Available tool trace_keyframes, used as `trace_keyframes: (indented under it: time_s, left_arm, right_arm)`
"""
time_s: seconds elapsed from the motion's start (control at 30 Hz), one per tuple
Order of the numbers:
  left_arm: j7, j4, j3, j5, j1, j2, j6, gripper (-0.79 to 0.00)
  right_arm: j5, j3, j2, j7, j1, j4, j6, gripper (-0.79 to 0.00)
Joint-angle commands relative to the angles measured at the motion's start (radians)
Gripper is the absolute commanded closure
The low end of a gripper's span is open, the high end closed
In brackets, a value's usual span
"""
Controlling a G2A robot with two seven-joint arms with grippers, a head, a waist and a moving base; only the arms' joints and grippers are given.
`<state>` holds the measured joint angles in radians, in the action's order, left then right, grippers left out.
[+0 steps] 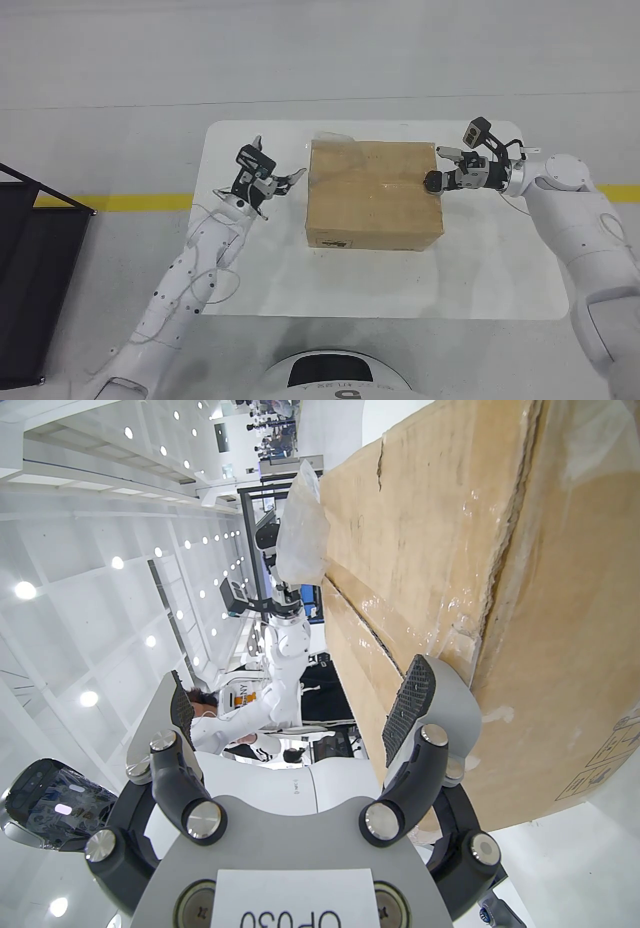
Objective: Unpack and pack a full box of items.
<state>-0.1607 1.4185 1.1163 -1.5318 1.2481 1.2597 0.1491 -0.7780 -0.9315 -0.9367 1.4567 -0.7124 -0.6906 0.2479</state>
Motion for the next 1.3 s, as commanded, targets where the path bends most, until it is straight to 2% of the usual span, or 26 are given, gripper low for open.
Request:
trace_keyframes:
  time_s: [0.0, 0.27, 0.53, 1.13, 1.27]
  left_arm:
    - [0.006, -0.026, -0.033, -0.004, -0.023, 0.008, 0.008, -0.785]
    - [0.009, -0.093, -0.076, -0.002, -0.072, 0.024, 0.015, -0.785]
    - [0.016, -0.069, -0.107, -0.111, -0.059, 0.022, 0.028, -0.785]
    - [-0.013, 0.019, -0.031, -0.129, 0.021, -0.002, 0.094, -0.785]
    - [-0.021, 0.032, 0.014, -0.085, 0.035, -0.007, 0.082, -0.785]
  right_arm:
    - [0.0, 0.0, 0.0, 0.0, 0.0, 0.0, 0.0, -0.785]
    - [0.0, 0.0, 0.0, 0.0, 0.0, 0.0, 0.0, -0.785]
    - [0.0, 0.0, 0.0, 0.0, 0.0, 0.0, 0.0, -0.785]
    - [0.0, 0.0, 0.0, 0.0, 0.0, 0.0, 0.0, -0.785]
    - [0.0, 0.0, 0.0, 0.0, 0.0, 0.0, 0.0, -0.785]
